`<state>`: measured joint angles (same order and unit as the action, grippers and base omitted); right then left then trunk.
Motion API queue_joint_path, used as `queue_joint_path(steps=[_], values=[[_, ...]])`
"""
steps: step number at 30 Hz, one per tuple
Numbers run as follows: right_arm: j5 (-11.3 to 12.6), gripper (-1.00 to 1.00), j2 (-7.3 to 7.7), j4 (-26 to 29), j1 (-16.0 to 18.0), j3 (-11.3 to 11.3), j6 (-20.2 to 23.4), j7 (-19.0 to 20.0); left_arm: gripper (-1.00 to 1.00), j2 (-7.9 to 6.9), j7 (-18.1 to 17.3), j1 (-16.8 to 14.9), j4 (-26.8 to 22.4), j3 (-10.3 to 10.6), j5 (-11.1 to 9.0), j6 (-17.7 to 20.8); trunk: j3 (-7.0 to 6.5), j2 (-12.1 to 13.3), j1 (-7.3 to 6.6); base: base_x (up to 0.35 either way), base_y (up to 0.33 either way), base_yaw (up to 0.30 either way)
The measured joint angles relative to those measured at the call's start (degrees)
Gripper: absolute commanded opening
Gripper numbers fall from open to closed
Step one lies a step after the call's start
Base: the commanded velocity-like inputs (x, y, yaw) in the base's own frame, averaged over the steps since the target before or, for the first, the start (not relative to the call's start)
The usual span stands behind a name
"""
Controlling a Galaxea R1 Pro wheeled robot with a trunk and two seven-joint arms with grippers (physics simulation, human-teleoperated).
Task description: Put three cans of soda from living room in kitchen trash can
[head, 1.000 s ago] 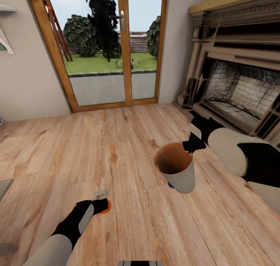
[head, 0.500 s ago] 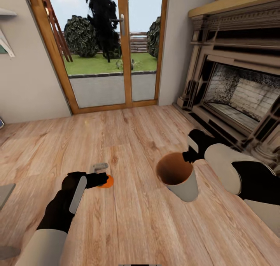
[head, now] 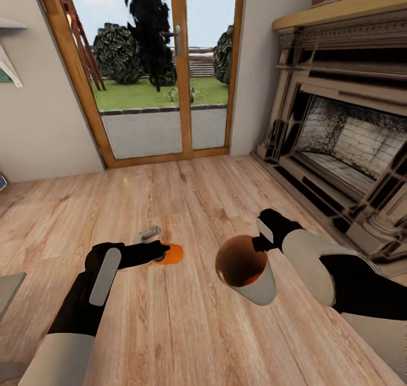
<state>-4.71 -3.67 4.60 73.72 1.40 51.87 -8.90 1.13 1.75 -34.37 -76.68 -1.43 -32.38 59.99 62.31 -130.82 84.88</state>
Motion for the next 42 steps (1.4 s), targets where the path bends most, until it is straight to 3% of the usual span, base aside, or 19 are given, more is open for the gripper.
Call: queue_joint_path(steps=[3,11,18,24,32,33,37,42], values=[[-0.9,-1.00,-0.89,-0.1,-1.9,0.4,-2.3,-0.6,-1.00,-0.16,0.0,0.0,-0.8,0.1,-2.4,0.0,-0.54,1.2,-0.66,0.000,0.000,0.000],[-0.3,-1.00,-1.27,-0.4,-4.8,0.1,-5.6,-0.9,-1.00,-0.25,0.0,0.1,-3.0,0.2,-3.5,0.0,-1.98,4.4,-2.42,0.000,0.000,0.000],[-0.2,-1.00,-1.32,0.0,-6.8,0.0,-6.6,-0.9,-1.00,-1.07,-0.1,0.1,-3.9,0.3,-8.9,0.0,-3.23,7.2,-3.96,0.000,0.000,0.000],[-0.5,-1.00,-1.35,-0.4,-7.8,0.3,-9.6,-0.9,-1.00,-2.28,-0.2,0.1,-4.7,4.5,-14.1,0.0,-4.31,9.6,-5.27,0.000,0.000,0.000],[-0.2,-1.00,-1.28,0.0,-8.7,0.1,-10.7,-0.9,-1.00,-3.54,-0.3,0.1,-4.9,8.4,-18.4,0.0,-5.75,12.8,-7.03,0.000,0.000,0.000],[-0.4,-1.00,-1.31,0.2,-8.8,0.2,-10.8,-0.9,-1.00,-3.74,-0.3,0.1,-4.9,10.4,-19.5,0.0,-5.93,13.2,-7.25,0.000,0.000,0.000],[-0.3,-1.00,-1.27,0.4,-8.8,0.0,-10.9,-0.9,-1.00,-4.13,-0.3,0.0,-4.9,13.9,-20.4,0.0,-6.65,14.8,-8.13,0.000,0.000,0.000],[-0.5,-1.00,-1.07,0.4,-8.9,0.0,-10.9,-0.9,-1.00,-4.49,-0.4,0.0,-5.8,16.1,-21.2,0.0,-7.55,16.8,-9.23,0.000,0.000,0.000]])
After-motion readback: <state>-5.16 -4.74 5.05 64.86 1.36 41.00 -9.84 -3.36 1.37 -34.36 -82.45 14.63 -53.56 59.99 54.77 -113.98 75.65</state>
